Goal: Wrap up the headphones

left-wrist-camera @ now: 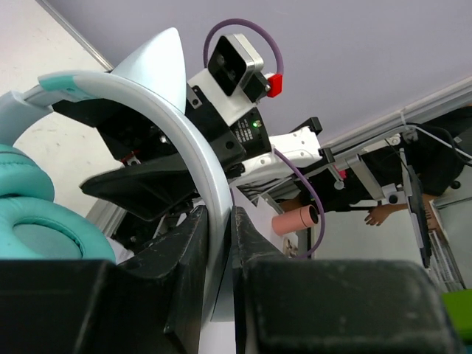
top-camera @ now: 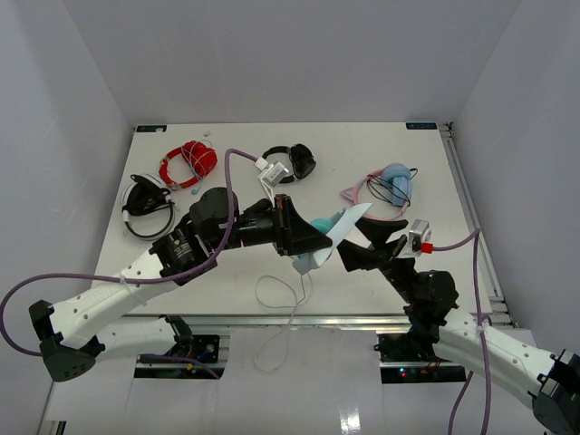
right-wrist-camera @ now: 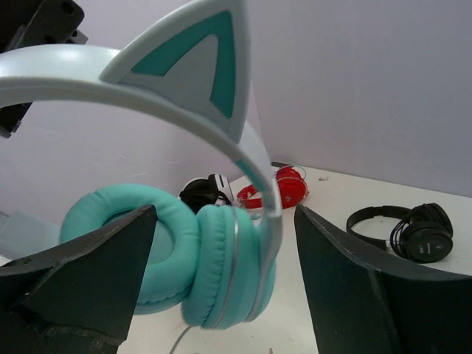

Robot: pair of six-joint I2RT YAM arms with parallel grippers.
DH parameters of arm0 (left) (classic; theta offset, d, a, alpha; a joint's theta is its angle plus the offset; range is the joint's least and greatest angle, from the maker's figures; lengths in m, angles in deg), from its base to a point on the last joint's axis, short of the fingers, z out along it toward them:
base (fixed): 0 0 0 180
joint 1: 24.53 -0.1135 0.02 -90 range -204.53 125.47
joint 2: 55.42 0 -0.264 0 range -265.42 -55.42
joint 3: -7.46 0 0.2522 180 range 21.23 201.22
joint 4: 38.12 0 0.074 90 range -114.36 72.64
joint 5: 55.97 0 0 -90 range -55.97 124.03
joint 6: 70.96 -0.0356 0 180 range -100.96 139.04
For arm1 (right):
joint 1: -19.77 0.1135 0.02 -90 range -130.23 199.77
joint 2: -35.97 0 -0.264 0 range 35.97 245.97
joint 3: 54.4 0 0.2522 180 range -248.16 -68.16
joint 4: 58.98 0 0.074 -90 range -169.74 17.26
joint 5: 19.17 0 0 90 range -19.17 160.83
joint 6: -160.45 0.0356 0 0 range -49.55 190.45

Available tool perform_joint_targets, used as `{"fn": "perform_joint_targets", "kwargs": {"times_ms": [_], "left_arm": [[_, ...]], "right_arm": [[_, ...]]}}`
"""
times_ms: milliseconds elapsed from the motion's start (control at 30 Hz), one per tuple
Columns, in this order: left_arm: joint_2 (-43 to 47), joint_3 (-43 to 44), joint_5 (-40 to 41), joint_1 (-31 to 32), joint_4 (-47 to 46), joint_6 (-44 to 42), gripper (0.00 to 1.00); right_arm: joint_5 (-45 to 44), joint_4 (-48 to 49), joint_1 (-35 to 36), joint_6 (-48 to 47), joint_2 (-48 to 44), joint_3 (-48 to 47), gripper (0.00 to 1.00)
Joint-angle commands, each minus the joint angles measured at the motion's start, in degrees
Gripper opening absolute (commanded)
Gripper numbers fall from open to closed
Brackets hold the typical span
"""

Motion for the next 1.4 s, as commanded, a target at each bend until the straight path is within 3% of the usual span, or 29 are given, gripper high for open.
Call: {"fn": "perform_joint_targets", "kwargs": {"times_ms": [0,267,333,467,500,533,567,633,667,900,1167,1267,1367], "left_arm": [[2.8,-1.2,-3.6,-0.1,-7.1,2.7,0.00],[3.4,-3.5,-5.6,-0.1,-11.5,4.8,0.00],[3.2,-3.9,-6.1,-0.1,-12.1,5.0,0.00],[3.4,-4.4,-5.0,-0.1,-11.3,3.3,0.03],[3.4,-3.4,-3.8,-0.1,-9.1,1.7,0.29],[3.4,-2.8,-2.5,-0.1,-6.7,-0.1,0.43],[3.2,-1.5,-0.5,-0.1,-2.8,-2.5,0.50],[2.1,4.2,4.9,-0.1,7.1,-8.4,0.76],[1.6,6.4,8.0,-0.1,9.1,-11.5,0.79],[-3.6,16.9,25.7,-0.1,26.8,-23.4,0.83],[-10.4,19.2,43.9,-0.1,32.7,-35.4,0.82],[-12.2,20.5,46.4,-0.1,32.7,-39.5,0.82],[-12.3,21.2,42.8,-0.1,32.5,-42.3,0.79]], "right_arm": [[-3.4,5.1,0.2,-3.4,1.4,-2.5,0.77],[-3.1,5.1,0.2,-5.4,4.7,-3.8,0.59],[-2.6,5.6,0.2,-5.5,5.1,-3.5,0.47],[-2.9,-1.0,0.2,-5.9,4.4,-5.1,0.09],[-3.6,-3.9,0.2,-5.9,3.4,-5.7,0.08],[-3.9,-5.6,0.2,-5.9,2.9,-6.3,0.08],[-4.8,-8.5,0.2,-6.0,2.6,-7.4,0.08],[-8.5,-21.0,0.2,-6.6,1.7,-11.0,0.08],[-10.2,-26.5,0.2,-7.0,1.7,-13.5,0.08],[-15.7,-49.7,0.2,-7.6,3.2,-24.7,0.08],[-14.3,-61.9,0.2,-5.6,10.3,-30.7,0.08],[-12.9,-64.9,0.2,-5.1,13.2,-32.3,0.08],[-12.5,-67.3,0.2,-4.6,15.4,-33.2,0.08]]}}
